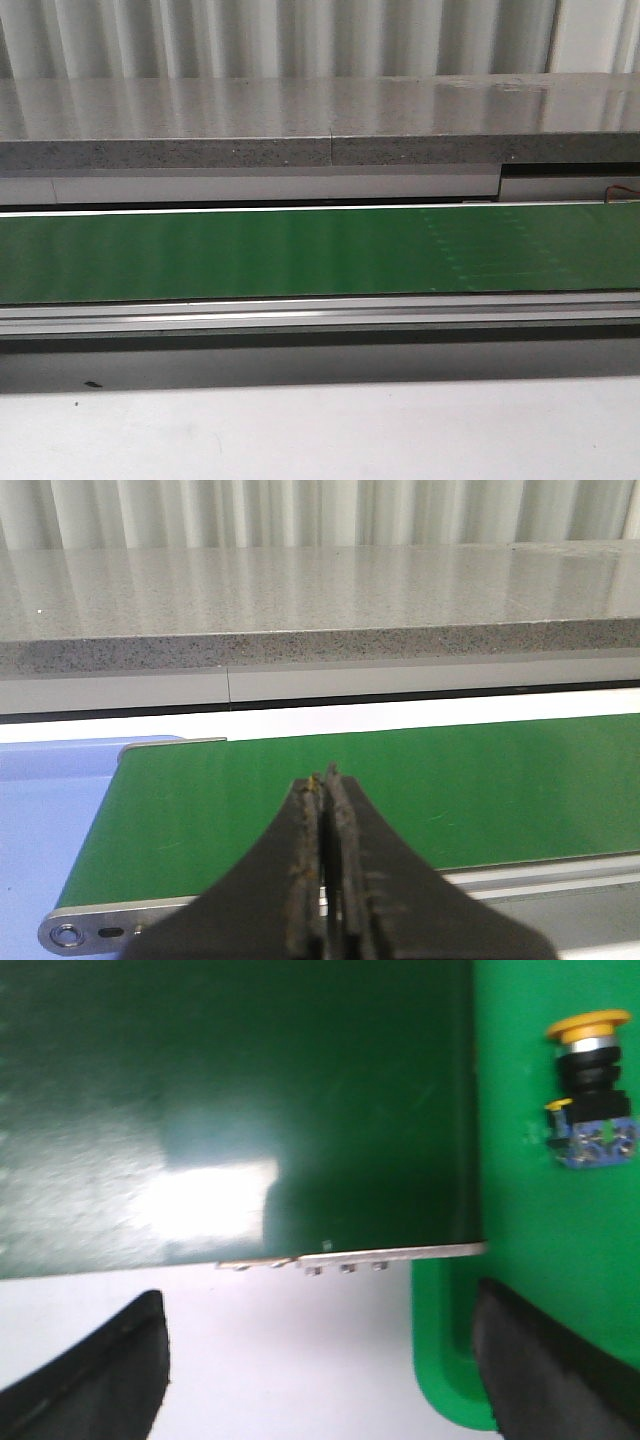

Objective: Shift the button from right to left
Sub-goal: 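Close the right gripper on the yellow-capped button and lift it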

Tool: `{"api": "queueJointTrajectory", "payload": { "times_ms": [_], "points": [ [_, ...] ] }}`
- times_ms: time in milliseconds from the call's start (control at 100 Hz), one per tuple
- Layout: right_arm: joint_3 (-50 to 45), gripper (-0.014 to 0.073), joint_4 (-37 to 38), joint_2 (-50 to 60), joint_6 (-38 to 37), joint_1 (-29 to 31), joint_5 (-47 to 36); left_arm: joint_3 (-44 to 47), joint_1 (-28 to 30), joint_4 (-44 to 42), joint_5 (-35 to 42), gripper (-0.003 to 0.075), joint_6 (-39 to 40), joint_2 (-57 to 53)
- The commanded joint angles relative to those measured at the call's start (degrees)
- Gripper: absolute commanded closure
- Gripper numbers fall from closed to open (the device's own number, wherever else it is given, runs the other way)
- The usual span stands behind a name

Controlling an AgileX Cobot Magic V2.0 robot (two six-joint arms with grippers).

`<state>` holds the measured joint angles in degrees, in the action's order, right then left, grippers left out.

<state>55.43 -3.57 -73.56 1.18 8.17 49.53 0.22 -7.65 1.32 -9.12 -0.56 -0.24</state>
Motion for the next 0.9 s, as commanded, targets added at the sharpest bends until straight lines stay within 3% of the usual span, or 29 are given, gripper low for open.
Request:
{"api": "queueJointTrajectory", "payload": {
  "times_ms": [0, 310, 890],
  "points": [
    [3.73, -0.0008, 0.3, -1.63, 0.41, 3.94, -0.8, 2.18, -0.37, 0.11, 4.41, 0.0741, 0.56, -1.76],
    [11.29, -0.0008, 0.37, -14.37, 3.34, 14.51, 0.62, 2.18, -0.37, 0.11, 4.41, 0.0741, 0.56, -1.76],
    [20.1, -0.0008, 4.95, -33.09, 7.68, 19.01, -0.16, 2.18, -0.37, 0.11, 4.41, 0.0741, 0.56, -1.76]
  ]
}}
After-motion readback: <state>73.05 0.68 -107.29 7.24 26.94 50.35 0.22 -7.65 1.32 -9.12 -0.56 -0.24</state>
